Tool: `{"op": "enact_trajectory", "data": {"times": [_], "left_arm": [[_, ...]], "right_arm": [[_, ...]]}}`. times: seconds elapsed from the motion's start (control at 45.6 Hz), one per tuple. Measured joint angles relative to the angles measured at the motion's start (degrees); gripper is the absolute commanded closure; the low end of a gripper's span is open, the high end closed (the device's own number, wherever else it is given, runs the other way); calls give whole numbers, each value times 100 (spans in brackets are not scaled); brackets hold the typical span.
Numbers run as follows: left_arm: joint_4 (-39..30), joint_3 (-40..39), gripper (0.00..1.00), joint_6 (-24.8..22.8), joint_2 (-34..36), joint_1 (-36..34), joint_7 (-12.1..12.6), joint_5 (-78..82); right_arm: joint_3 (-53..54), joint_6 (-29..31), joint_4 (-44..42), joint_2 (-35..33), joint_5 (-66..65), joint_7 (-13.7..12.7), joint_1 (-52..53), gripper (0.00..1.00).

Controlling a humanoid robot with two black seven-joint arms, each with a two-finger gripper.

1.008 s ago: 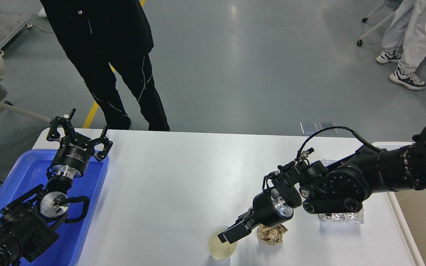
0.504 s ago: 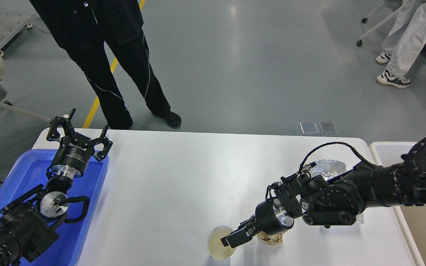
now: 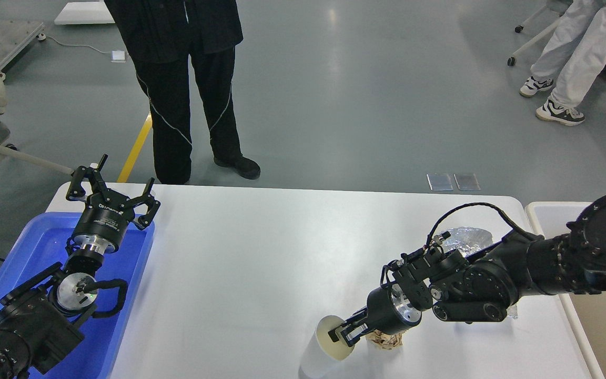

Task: Tidy desktop
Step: 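Lower the right gripper onto the paper cup and close on its rim, then lift the paper cup with the right gripper and carry it upward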

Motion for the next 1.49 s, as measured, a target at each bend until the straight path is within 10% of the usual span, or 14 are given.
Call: {"op": "enact_trajectory", "data": {"times": [0.855,1.491], "left_arm": [[0,-2,0,0,0,0,0,-1],[0,-3,0,0,0,0,0,0]], "right_arm": [[690,138,774,-1272,178,278,1090,100],[2445,1294,1351,-2984,1288,314,1803,100]]}}
